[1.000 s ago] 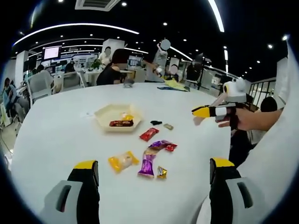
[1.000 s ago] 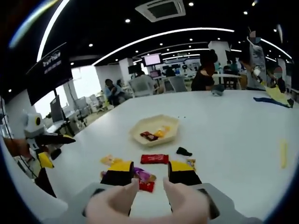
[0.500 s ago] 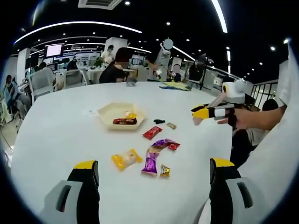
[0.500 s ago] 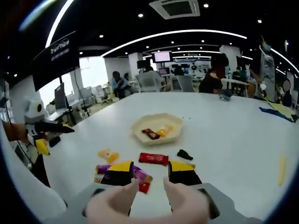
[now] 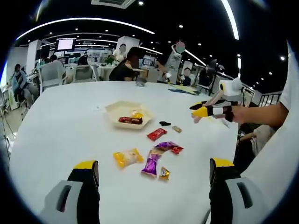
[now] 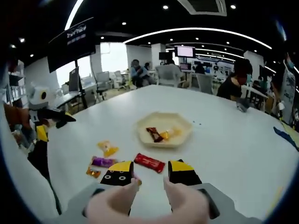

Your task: Place the target food into the container with the food tongs after gripping and lifting it, then release it inside without dropping or visibly crushing the food.

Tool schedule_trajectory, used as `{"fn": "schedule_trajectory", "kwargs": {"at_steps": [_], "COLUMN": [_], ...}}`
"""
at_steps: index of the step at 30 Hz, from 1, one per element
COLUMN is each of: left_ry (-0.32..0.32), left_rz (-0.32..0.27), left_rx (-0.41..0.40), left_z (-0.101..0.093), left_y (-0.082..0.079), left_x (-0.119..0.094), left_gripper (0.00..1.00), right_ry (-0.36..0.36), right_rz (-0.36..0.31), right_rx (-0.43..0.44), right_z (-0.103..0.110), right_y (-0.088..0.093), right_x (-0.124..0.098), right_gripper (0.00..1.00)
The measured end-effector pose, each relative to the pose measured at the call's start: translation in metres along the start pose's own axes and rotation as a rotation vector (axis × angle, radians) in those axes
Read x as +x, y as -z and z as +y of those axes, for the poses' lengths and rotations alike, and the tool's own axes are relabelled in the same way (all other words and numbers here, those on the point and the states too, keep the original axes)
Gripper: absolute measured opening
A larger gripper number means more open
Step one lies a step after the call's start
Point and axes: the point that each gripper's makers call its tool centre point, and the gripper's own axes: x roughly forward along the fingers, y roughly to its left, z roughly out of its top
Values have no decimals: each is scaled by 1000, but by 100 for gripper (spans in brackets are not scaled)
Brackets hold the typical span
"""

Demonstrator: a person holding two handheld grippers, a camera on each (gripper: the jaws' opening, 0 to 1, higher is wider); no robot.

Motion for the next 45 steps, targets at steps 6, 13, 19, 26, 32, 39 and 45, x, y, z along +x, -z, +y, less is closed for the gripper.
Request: {"fn": "schedule_trajectory", "kwargs": {"at_steps": [6,13,19,26,32,39,45], "left_ry": [-119,-225,-269,-318,-343,-357,-372], "left_rz": [-42,-63,-53,-76,-66,-61,-69], "left_rx": [-74,-115,-129,-163,-189,-221,-236], "left_z": [-1,-6,-17,-18,-20,-17,-13], "left_y": [-9,-8,1,6,17,27,27], "left_x": [-6,-14,-15,-24,-30,-33,-40], "left_gripper": [99,99,99,99,98,98,99], "right_ry": [-129,-247,-293,-322,-337,-358,-378], "right_rz": [21,9,30,44,45,75,87], "right_rx": [-107,-181,-232,-274,-282,-295,-305], "right_z": [-5,-1,-4,-9,-9,-1,2], "right_y": [-2,0,13,16,15,19,23], "right_x": [15,31,51,70,79,87,95], "right_gripper": [29,29,29,28,28,28,28]}}
